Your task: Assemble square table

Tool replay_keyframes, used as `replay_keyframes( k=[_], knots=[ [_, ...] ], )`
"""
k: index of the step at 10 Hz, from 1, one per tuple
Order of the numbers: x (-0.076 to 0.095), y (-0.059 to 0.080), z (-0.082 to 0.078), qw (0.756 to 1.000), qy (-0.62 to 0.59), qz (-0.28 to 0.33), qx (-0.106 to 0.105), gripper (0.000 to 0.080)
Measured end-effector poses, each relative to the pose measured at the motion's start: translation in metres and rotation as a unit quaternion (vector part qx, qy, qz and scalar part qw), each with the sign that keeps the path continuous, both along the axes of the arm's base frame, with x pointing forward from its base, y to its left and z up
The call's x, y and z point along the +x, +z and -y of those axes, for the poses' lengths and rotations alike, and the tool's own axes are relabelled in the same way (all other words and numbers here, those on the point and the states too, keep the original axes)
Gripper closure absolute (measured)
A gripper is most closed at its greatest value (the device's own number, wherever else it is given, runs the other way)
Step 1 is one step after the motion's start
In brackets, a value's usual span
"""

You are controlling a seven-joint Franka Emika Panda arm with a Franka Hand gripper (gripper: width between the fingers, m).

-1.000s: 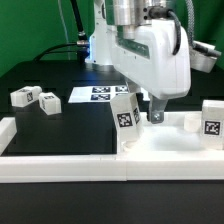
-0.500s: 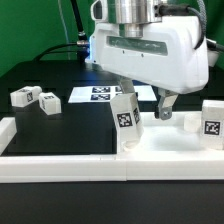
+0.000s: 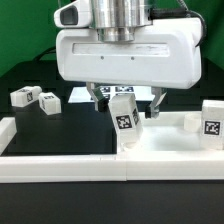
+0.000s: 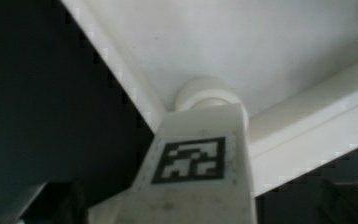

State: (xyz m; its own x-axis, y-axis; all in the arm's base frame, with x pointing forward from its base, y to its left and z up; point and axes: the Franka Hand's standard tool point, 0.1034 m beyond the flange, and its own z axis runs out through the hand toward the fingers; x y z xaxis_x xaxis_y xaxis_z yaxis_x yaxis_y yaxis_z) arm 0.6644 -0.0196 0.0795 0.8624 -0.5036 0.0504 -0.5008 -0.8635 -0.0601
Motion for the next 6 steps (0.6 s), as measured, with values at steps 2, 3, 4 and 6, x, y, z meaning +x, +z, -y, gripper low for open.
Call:
replay_keyframes(
  k=[2, 3, 4, 6],
  knots=[
    [-0.0004, -0.0007, 0.0005, 0.998, 0.059, 0.000, -0.007, 0.0150],
    [-0.0003, -0.0006, 0.0000, 0.999, 0.038, 0.000, -0.005, 0.0150],
    [-0.0004, -0.0007, 0.0000, 0.999, 0.033, 0.000, -0.004, 0.0150],
    [-0.0003, -0.0007, -0.0009, 0.999, -0.043, -0.002, 0.003, 0.0450]
  ],
)
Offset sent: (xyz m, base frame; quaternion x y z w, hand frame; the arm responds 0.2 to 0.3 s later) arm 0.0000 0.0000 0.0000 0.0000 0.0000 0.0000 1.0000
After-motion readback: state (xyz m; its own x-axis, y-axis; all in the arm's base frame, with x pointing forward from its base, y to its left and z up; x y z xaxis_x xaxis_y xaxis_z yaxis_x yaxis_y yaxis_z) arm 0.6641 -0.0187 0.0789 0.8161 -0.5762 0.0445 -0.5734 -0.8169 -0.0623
